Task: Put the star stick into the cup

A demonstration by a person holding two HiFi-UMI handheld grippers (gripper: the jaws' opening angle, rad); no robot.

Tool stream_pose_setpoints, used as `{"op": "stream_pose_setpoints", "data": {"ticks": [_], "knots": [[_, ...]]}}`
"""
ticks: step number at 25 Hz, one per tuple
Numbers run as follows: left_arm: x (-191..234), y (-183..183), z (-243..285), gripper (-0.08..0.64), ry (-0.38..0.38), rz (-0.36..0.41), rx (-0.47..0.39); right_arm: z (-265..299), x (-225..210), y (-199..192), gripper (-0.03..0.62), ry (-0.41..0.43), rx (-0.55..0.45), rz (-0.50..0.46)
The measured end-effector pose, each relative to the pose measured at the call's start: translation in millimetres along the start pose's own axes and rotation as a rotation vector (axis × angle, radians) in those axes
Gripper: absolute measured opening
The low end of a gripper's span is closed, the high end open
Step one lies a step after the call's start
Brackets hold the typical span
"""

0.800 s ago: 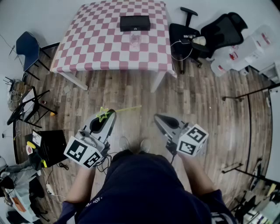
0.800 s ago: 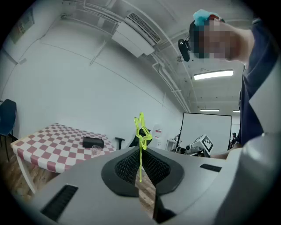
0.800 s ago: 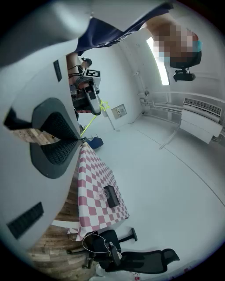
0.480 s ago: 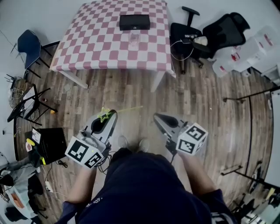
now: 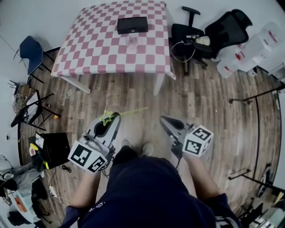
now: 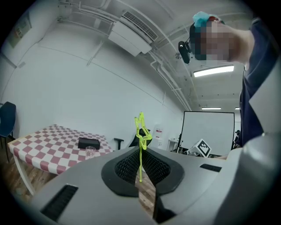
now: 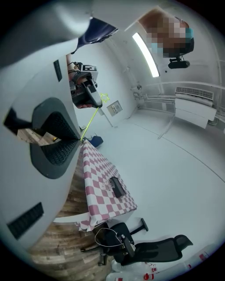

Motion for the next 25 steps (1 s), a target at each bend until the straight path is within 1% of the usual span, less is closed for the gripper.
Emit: {"op": "stream_pose_setpoints", "data": {"ticks": [5,9,16,20,25], "knots": [[5,-6,7,0.038,0.014,0.003,0.012,5,-16,4,0.015,-0.012,0.005,0.031],[20,-7,19,0.038,0.029,-0.008,0.000,16,-24,14,0.015,-0.018,0.020,0.026],[43,-9,57,0.038,-0.007,-0.003,-0.020,29,-51,40,0.015,-0.056,0.010,0.035],[73,-16,80,0.038,-0.031,-0.019,-0.017,51,-69,55,0.015,-0.085,0.011,0.043],[128,-23,117,0.038,-0.054,-0.041,-0.009,94,-88,78,0.015,-0.114,0.032,0.046]]}}
Point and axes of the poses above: the fingertips, and each gripper's own axes: z forward along the fingers, x to its left, y out of its top, the point moved 2 cm from there along -z, backward along the fingers, and after that the axes turned 12 degrees about z, right-handed, at the moved point
